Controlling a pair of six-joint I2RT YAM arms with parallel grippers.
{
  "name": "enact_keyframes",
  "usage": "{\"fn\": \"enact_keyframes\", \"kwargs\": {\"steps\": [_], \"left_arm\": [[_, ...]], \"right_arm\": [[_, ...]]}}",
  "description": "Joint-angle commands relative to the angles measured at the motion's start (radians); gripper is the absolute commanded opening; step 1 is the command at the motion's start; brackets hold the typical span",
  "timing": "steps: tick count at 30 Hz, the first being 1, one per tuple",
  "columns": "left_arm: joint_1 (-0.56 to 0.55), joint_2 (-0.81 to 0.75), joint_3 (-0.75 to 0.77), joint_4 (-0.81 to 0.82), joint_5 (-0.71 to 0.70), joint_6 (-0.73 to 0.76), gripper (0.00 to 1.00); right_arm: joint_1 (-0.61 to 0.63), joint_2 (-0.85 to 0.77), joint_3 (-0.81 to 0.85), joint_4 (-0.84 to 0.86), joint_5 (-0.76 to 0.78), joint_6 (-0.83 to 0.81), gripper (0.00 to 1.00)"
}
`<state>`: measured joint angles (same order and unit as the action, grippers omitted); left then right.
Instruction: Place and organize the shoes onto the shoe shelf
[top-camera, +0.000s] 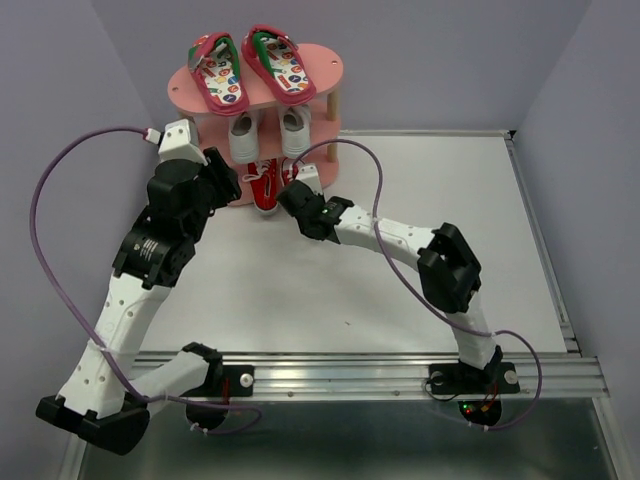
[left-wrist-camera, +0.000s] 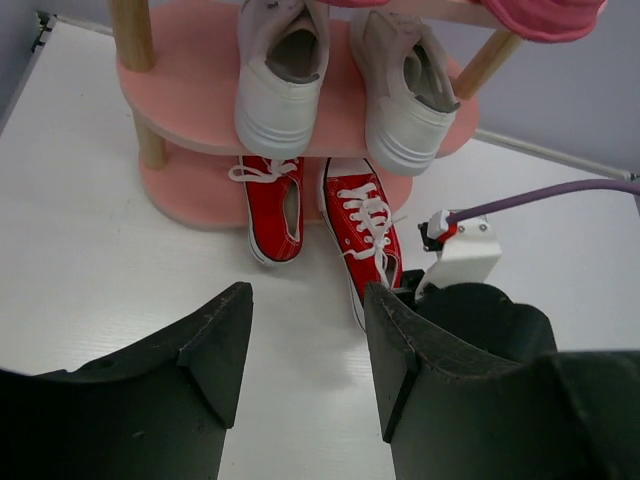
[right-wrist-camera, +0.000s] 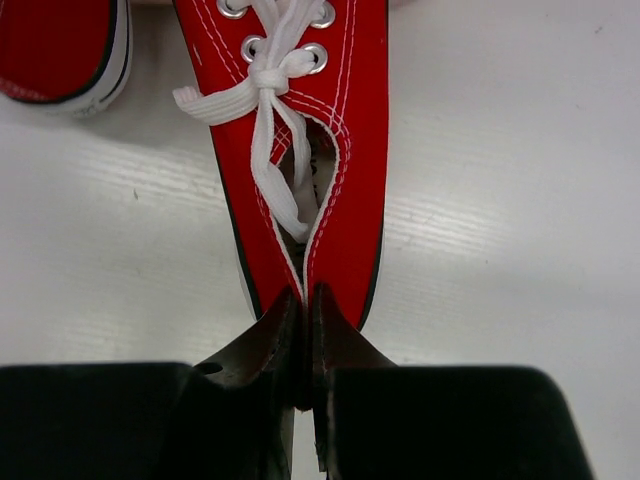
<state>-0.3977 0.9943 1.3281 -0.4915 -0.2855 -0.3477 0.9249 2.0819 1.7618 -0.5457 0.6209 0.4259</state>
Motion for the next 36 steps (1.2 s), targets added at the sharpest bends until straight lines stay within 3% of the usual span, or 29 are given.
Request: {"fn": "enact_keyframes", "kwargs": {"steps": [1, 14, 36], "left_arm": [[0.0, -0.054, -0.03, 0.041, -0.038, -0.033, 0.59], [0.002, -0.125, -0.075, 0.034, -0.093, 0.001, 0.59], [0.002, -0.168, -0.119, 0.065, -0.087, 0.03, 0.59]], "right_arm": [[-0.035, 0.062, 0.168, 0.116, 0.074, -0.022, 0.01], [-0.064, 0.336, 0.56, 0.105, 0.129, -0.096, 0.01], [-0.101, 0.495, 0.719, 0.139, 0.152, -0.099, 0.01]]}}
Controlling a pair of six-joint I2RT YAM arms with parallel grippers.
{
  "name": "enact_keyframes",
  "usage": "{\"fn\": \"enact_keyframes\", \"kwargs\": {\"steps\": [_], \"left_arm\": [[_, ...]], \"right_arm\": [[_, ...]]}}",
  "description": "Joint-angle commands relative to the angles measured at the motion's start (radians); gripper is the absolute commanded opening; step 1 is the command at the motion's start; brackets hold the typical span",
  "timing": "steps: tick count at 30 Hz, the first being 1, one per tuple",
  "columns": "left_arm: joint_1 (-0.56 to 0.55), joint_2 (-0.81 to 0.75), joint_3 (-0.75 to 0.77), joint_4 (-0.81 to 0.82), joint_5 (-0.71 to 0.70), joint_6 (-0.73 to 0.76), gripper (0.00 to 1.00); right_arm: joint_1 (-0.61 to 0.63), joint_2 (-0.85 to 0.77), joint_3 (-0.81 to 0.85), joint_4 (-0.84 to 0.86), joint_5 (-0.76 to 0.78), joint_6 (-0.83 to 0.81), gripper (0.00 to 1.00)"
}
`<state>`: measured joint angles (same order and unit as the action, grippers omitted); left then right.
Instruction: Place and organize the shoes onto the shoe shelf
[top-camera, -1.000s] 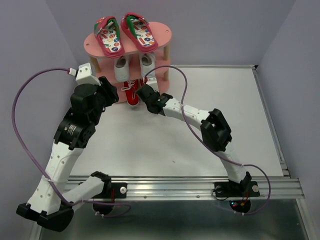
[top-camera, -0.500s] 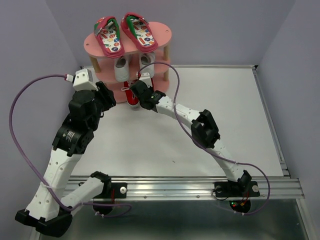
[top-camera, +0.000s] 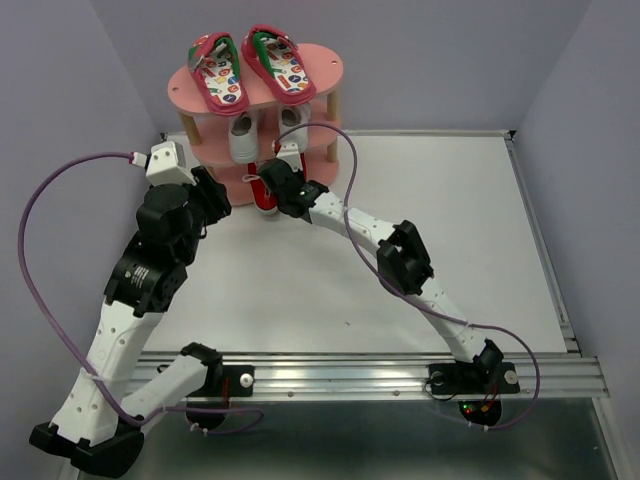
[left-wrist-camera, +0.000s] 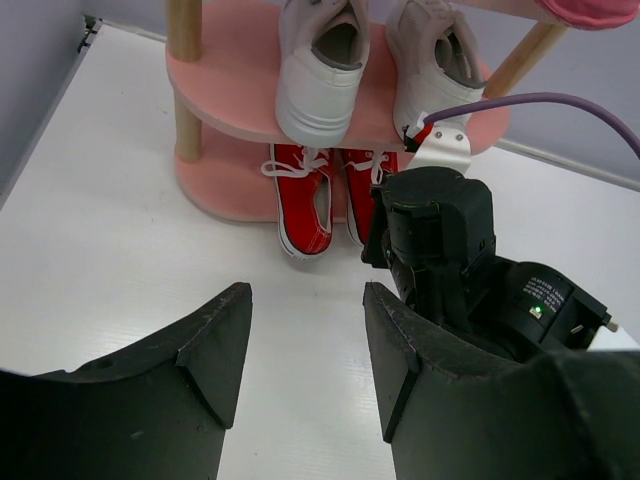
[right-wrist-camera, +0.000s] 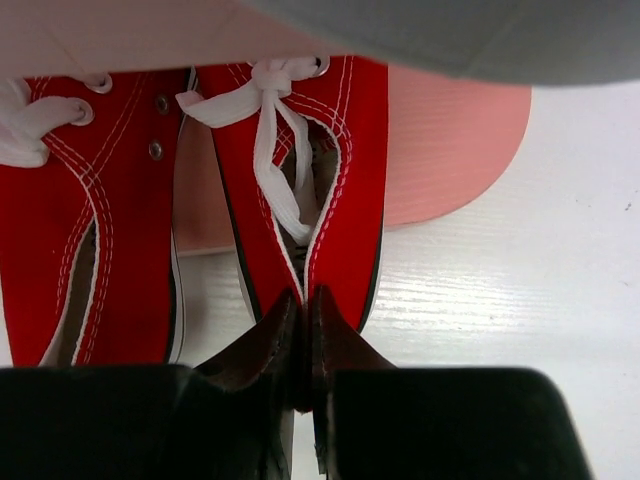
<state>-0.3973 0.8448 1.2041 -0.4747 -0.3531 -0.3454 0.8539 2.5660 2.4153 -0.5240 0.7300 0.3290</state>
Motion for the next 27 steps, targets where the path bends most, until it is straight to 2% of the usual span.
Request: {"fn": "enact_keyframes", "kwargs": {"steps": [1, 5, 6, 7, 11, 27], "left_arm": [[0.002, -0.019, 0.003, 0.05, -0.02, 0.029, 0.59], [0.002, -0.021, 0.0, 0.048, -0.015, 0.032, 0.59], [0.002, -0.023, 0.002, 0.048, -0.017, 0.034, 0.59], [0.002, -0.023, 0.002, 0.05, -0.017, 0.034, 0.6], [0.002, -0.023, 0.0, 0.048, -0.02, 0.037, 0.6], [0.002, -0.016, -0.008, 0.045, -0.029, 0.037, 0.6]], "right_arm": [[-0.03, 0.016, 0.064, 0.12, 0.045, -0.002, 0.01], [-0.039, 0.019, 0.05, 0.121, 0.048, 0.011, 0.01], [-0.039, 0.017, 0.041, 0.121, 0.045, 0.018, 0.04], [-0.039, 0.016, 0.036, 0.121, 0.042, 0.021, 0.17], [-0.039, 0.0, 0.007, 0.133, 0.026, 0.034, 0.38], [-0.039, -0.108, -0.134, 0.154, -0.02, 0.087, 0.45]]}}
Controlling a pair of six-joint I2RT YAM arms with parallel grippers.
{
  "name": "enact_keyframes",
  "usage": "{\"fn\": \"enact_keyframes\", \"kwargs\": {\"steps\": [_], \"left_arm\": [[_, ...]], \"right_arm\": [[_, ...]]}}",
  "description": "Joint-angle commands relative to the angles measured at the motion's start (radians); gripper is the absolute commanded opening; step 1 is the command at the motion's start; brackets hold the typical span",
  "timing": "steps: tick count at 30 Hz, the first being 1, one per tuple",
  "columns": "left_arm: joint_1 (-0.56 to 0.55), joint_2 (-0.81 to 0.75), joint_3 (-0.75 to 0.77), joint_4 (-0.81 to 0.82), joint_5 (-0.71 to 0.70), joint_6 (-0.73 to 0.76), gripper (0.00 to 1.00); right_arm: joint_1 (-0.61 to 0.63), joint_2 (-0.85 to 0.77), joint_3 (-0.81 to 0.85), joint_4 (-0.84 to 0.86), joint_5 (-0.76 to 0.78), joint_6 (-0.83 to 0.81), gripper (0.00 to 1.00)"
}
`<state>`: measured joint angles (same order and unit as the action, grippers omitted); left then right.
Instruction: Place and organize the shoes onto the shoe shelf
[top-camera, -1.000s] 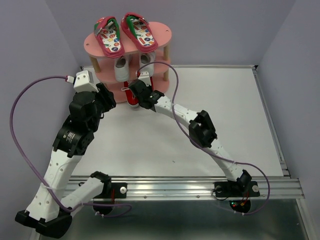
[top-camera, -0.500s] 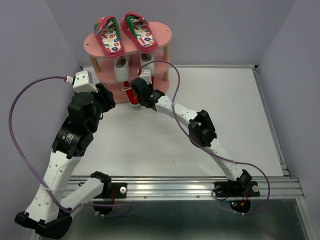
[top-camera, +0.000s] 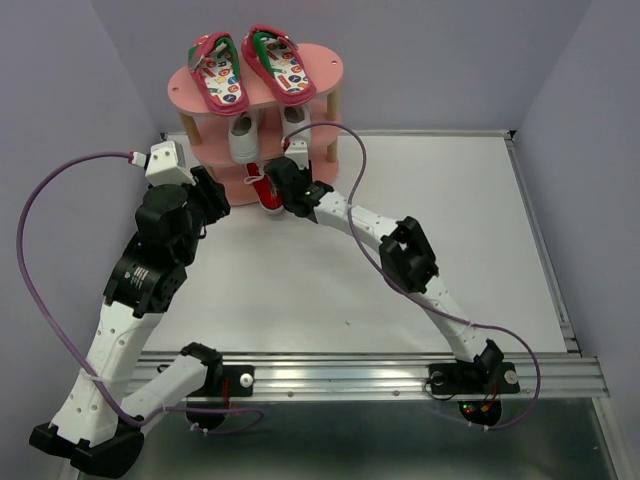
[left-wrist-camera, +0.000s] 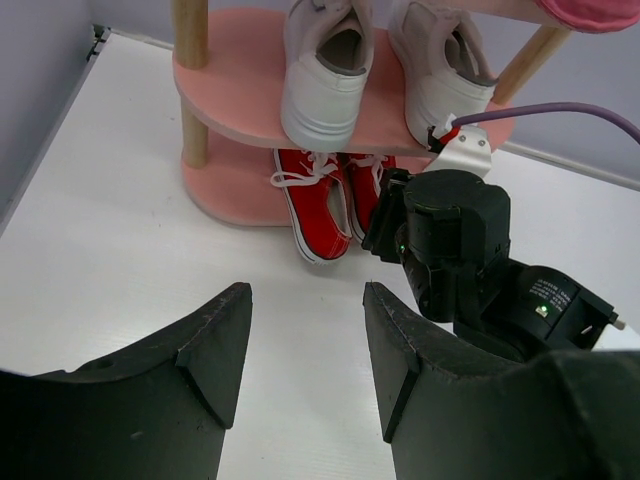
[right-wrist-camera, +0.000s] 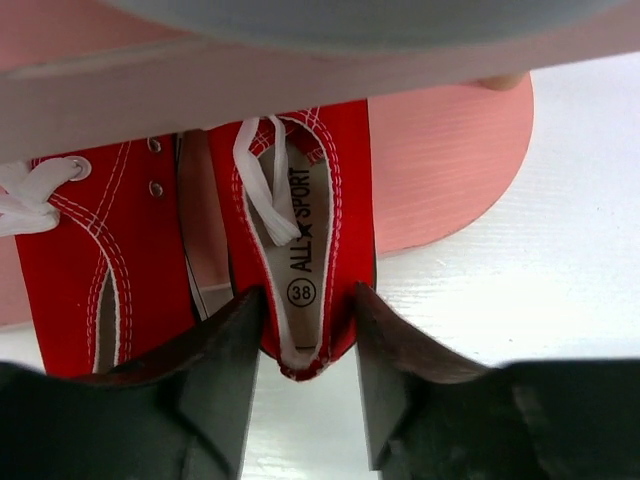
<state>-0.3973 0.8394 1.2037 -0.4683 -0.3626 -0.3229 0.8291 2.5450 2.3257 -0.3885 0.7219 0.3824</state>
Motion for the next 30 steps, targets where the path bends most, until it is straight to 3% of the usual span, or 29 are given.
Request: {"fn": "enact_keyframes", "kwargs": {"steps": [1, 5, 14, 18, 20, 25, 30], "left_arm": [[0.002, -0.01, -0.007, 0.039, -0.019, 0.015, 0.6], [0.002, -0.005, -0.007, 0.039, -0.029, 0.016, 0.6], [0.003, 0.007, 0.005, 0.036, -0.048, 0.018, 0.6], [0.002, 0.007, 0.013, 0.034, -0.073, 0.018, 0.6], [0.003, 0.015, 0.02, 0.031, -0.078, 0.015, 0.6], [0.003, 0.041, 0.037, 0.036, -0.076, 0.007, 0.6], [0.005, 0.061, 0.043, 0.04, -0.076, -0.002, 0.6]], "right_arm": [[-0.002, -0.1, -0.069, 0.019, -0.015, 0.039, 0.52], [0.018, -0.172, -0.149, 0.028, -0.015, 0.05, 0.63], [0.036, -0.516, -0.506, 0.06, -0.042, 0.113, 0.74], [0.036, -0.745, -0.832, 0.077, -0.052, 0.148, 0.86], [0.036, -0.84, -0.943, 0.076, -0.041, 0.168, 1.0], [0.036, -1.149, -1.213, -0.021, 0.04, 0.278, 1.0], [0.036, -1.336, -1.318, -0.257, 0.129, 0.423, 1.0]]}}
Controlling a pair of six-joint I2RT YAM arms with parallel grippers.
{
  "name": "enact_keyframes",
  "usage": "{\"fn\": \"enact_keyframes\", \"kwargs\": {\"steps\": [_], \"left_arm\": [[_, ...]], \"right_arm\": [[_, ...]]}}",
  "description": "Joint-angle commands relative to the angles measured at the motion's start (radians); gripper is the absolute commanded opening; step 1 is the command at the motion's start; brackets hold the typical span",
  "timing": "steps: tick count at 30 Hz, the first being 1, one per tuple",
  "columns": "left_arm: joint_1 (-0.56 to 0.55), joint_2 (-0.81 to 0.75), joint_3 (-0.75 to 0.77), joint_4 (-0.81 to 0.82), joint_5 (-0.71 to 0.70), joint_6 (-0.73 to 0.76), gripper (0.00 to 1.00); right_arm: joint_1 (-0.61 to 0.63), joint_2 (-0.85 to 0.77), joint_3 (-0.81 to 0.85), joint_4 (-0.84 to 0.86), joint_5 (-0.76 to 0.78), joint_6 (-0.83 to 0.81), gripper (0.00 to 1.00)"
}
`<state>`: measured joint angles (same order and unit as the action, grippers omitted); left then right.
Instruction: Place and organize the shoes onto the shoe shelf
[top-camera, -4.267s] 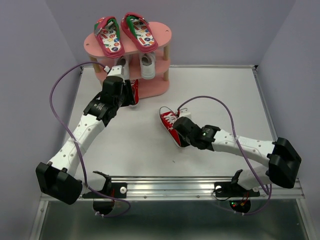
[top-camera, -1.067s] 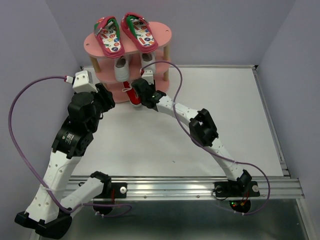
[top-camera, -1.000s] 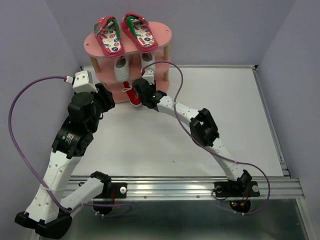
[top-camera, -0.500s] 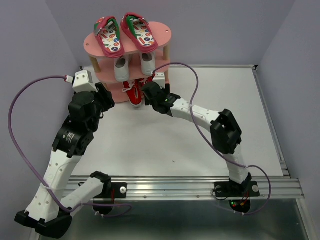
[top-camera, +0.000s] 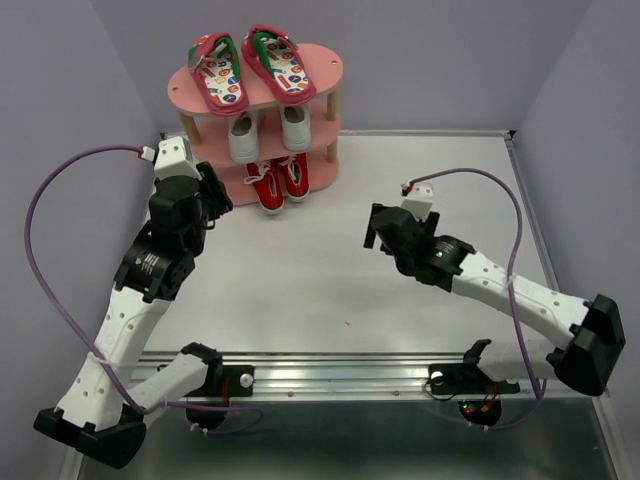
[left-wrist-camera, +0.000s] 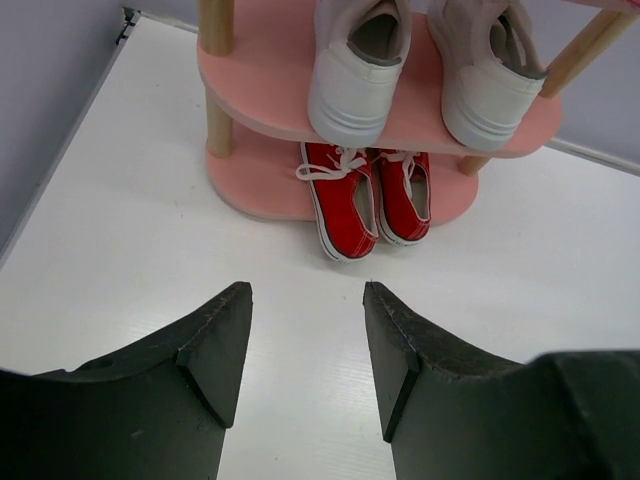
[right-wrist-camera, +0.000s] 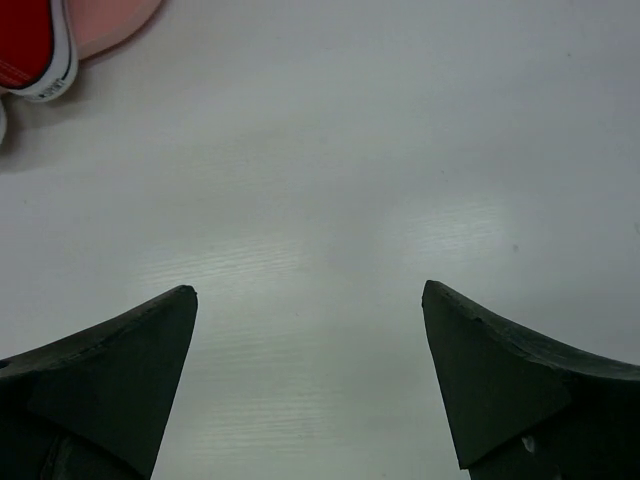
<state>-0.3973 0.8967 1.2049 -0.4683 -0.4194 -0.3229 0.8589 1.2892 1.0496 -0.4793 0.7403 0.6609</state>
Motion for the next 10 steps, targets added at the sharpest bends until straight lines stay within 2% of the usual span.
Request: {"fn": "enact_keyframes", "kwargs": {"steps": [1, 2, 6, 10], "left_arm": [[0.005, 0.008, 0.041, 0.045, -0.019, -0.005, 0.6], [0.006, 0.013, 0.039, 0.043, -0.021, -0.013, 0.6], [0.006, 0.022, 0.042, 0.036, -0.027, -0.028, 0.6], [0.006, 0.024, 0.044, 0.03, -0.025, -0.048, 0.6]], "right_arm": [[0.006, -0.118, -0.051, -0.201, 0.122, 0.172, 1.0], [0.006, -0.134, -0.069, -0.275, 0.14, 0.228, 1.0], [0.006, -0.203, -0.114, -0.395, 0.162, 0.35, 1.0], [0.006, -0.263, -0.183, -0.407, 0.156, 0.382, 1.0]]}}
